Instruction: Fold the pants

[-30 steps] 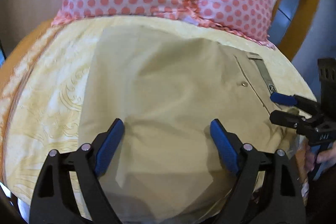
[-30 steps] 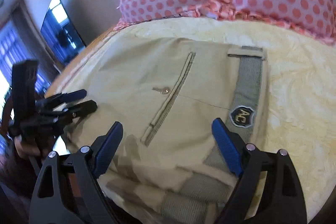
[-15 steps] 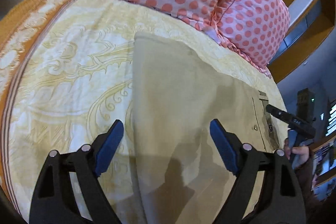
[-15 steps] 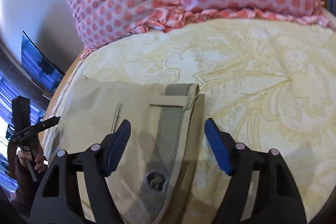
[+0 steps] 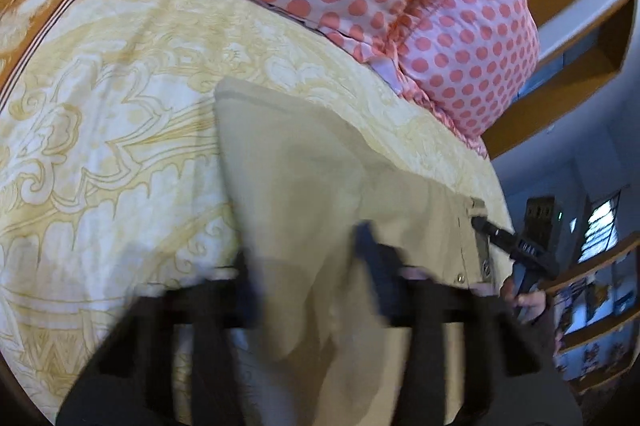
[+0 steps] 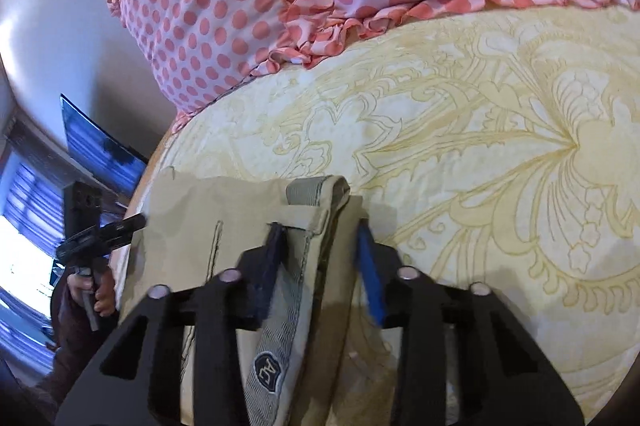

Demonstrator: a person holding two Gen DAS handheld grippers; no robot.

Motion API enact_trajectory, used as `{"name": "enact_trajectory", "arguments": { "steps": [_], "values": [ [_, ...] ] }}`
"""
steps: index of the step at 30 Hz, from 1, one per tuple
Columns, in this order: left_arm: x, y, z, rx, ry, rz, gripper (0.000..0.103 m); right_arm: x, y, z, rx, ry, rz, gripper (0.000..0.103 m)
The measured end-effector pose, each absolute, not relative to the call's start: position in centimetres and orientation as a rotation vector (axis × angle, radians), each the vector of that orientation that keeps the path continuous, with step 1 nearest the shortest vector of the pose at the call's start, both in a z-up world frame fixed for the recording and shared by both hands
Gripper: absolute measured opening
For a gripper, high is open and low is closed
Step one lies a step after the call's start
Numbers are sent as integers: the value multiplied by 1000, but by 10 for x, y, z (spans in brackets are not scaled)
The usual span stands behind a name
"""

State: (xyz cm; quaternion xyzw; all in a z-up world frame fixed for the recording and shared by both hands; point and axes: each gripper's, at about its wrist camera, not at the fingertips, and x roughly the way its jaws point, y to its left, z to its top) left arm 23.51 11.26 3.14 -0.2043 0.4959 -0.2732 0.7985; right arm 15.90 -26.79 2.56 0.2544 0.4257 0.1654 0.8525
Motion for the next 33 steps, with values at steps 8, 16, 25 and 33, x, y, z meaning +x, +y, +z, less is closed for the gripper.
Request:
{"name": "enact_trajectory", "arguments": {
  "steps": [8,16,25,33],
  "values": [
    [244,99,52,-349,1028,-567,4,167,-272,43,531,876,397,15],
    [261,86,60,-352,1008,-548,4,176,-267,57,398,825,332,14],
    [340,72,70,-235,908,-445,4,269,-286,67,401,771,250,14],
    [355,78,52,-165,923,-332,28,288,-289,46,349,840,141,35]
  ]
}}
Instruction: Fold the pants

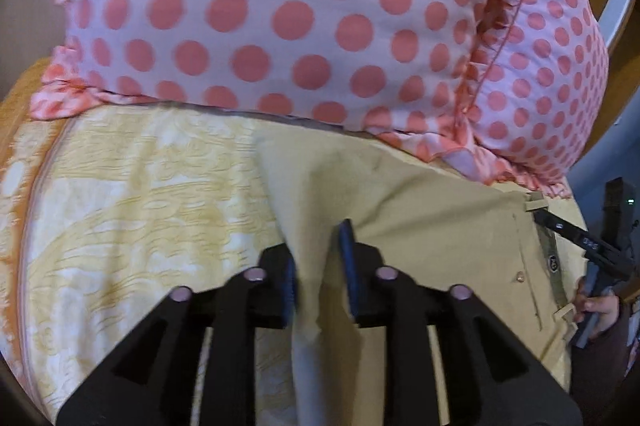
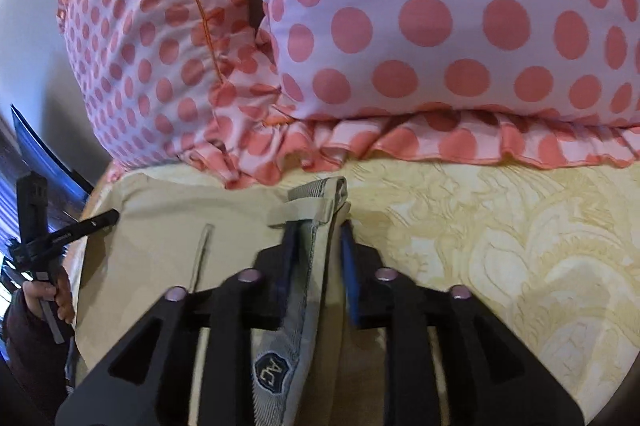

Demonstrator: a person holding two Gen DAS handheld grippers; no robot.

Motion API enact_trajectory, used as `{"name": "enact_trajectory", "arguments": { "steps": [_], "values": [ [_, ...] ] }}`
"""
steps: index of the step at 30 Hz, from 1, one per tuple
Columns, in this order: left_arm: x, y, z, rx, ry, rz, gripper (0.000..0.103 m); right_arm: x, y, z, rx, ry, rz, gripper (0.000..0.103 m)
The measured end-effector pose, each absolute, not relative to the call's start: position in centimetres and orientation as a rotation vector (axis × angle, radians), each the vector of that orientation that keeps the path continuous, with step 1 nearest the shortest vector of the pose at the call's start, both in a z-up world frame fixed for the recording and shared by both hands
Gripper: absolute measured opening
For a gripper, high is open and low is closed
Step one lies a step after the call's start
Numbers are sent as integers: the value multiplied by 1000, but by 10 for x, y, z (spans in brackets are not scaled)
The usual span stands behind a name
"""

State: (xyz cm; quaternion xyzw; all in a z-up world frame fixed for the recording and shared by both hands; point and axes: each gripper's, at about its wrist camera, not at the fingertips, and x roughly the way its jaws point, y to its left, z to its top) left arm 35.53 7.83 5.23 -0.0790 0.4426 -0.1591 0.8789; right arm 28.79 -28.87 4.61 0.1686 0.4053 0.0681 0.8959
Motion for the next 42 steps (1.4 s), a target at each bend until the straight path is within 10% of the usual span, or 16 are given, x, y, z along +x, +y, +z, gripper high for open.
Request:
{"name": "enact_trajectory", "arguments": {
  "steps": [8,19,24,42],
  "values": [
    [260,77,97,-187,824,-430,59,220,-258,73,390,789,311,66],
    [243,40,45,-193,981,-396,53,198,-266,36,713,874,200,76],
    [170,41,68,-36,817,-286,96,141,-219,62,448,807,103,102],
    [62,20,17,98,718,-76,101,44,-105,20,64,671,-131,102]
  ]
}}
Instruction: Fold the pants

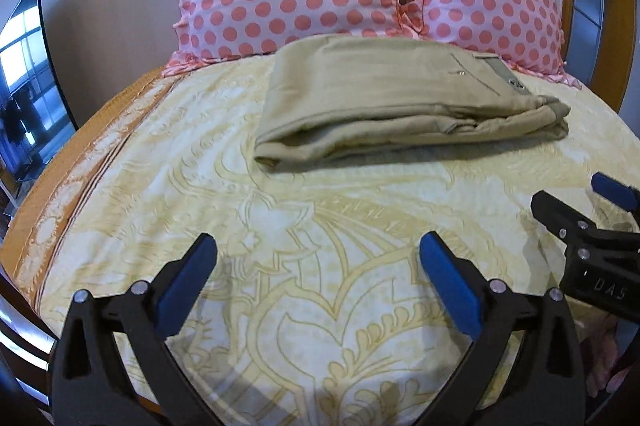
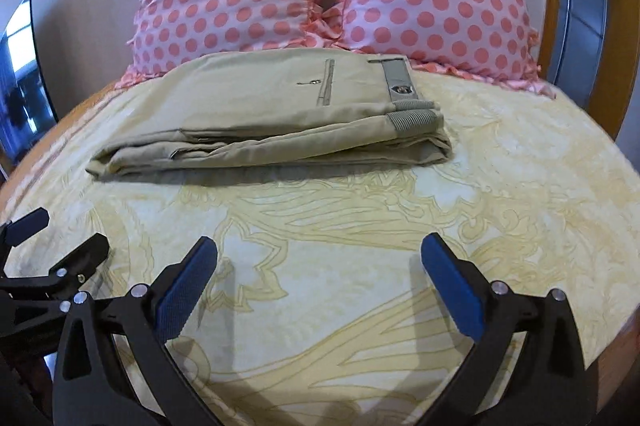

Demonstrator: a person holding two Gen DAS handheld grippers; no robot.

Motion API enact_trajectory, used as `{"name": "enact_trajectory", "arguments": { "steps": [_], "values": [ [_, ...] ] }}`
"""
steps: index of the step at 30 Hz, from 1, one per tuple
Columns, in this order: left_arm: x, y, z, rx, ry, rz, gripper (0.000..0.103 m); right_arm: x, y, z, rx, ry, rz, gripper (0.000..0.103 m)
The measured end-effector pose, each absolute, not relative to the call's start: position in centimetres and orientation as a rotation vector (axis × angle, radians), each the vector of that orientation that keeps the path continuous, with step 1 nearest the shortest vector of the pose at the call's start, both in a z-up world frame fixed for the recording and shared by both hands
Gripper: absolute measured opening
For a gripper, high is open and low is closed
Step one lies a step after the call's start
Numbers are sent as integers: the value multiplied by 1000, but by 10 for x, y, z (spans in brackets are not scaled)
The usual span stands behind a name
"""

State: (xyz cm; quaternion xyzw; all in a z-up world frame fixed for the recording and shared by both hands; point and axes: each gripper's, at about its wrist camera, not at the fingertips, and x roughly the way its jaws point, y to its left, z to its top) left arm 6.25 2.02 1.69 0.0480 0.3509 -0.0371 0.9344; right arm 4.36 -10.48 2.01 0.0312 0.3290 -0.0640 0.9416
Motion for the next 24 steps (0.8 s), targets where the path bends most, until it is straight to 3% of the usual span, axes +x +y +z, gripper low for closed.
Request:
{"name": "enact_trajectory", "arguments": {
  "steps": [24],
  "values": [
    [58,27,13,31,687,-61,101,39,-99,12,72,665,-152,102]
  ]
}}
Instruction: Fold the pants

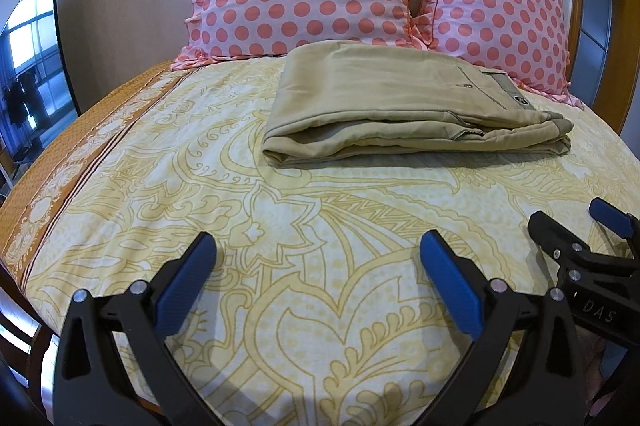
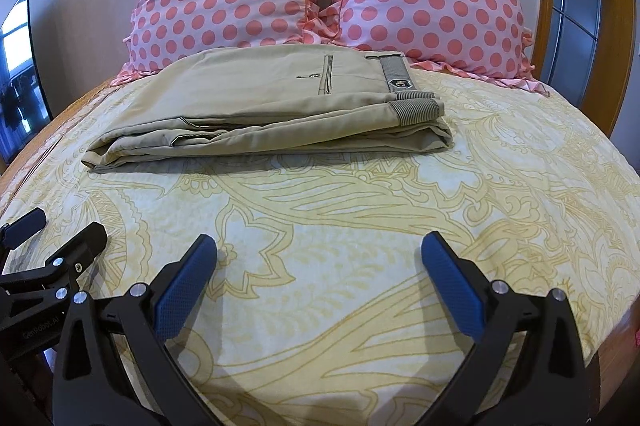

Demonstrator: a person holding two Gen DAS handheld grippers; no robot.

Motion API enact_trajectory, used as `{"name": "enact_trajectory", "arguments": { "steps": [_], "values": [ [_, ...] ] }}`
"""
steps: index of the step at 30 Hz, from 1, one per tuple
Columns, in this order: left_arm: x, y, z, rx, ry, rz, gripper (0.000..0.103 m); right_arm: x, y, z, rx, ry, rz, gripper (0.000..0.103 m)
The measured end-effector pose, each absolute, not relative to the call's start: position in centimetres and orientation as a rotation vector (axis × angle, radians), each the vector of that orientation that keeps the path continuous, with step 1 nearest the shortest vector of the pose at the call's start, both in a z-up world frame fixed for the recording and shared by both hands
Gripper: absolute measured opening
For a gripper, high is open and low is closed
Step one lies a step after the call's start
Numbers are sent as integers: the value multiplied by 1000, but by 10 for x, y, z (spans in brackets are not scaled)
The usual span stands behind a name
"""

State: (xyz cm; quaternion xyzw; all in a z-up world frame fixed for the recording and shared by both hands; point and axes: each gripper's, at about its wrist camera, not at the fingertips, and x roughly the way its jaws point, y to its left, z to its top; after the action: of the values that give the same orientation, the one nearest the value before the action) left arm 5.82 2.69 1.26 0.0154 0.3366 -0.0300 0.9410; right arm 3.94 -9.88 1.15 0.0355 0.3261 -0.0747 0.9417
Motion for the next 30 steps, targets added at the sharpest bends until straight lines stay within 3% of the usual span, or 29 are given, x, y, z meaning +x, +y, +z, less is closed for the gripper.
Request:
{"name": "enact_trajectory", "arguments": {
  "steps": [30],
  "values": [
    [59,26,11,31,698,-60,101,39,-101,11,71,665,-147,102]
  ]
}}
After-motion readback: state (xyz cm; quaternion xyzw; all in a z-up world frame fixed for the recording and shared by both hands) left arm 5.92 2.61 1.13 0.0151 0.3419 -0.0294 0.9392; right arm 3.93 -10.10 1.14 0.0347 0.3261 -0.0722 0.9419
